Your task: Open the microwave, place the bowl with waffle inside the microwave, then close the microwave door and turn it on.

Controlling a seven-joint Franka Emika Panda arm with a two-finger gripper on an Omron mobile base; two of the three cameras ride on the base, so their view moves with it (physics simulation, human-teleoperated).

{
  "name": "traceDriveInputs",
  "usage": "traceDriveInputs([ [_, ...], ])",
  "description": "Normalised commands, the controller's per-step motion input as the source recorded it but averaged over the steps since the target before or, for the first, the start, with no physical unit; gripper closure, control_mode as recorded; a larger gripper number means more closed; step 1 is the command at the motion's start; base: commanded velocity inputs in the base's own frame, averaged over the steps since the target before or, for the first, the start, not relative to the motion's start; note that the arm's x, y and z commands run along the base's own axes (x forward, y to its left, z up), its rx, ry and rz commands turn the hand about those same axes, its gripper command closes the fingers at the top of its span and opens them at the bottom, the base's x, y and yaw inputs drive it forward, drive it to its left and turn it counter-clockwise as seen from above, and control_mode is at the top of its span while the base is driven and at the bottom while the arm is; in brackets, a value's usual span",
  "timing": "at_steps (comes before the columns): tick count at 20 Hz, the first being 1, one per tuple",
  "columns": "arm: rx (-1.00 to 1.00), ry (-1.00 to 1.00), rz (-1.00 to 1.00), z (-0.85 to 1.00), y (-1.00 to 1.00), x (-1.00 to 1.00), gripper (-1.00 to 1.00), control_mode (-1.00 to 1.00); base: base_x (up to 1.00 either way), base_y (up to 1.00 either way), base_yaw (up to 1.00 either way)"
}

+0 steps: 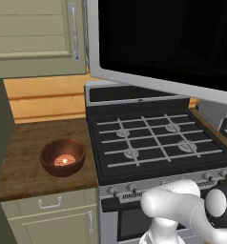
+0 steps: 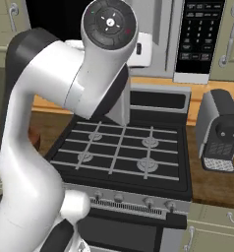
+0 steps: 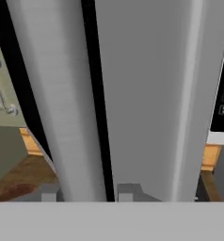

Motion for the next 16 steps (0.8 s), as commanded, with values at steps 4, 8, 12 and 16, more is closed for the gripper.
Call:
traceDriveInputs([
  [4, -0.01, -0.03, 0.00, -0.18, 0.27, -0.84, 1.00, -1.00, 0.00, 0.00, 0.00],
  [8, -0.06, -0.13, 0.00, -0.21, 0.43, -0.64, 1.00, -1.00, 0.00, 0.00, 0.00],
  [12, -0.03, -0.09, 0.00, -0.09, 0.25, -0.23, 1.00, -1.00, 0.00, 0.00, 0.00],
  [16, 0.00, 0.00, 0.00, 0.00, 0.00, 0.00, 1.00, -1.00, 0.00, 0.00, 0.00],
])
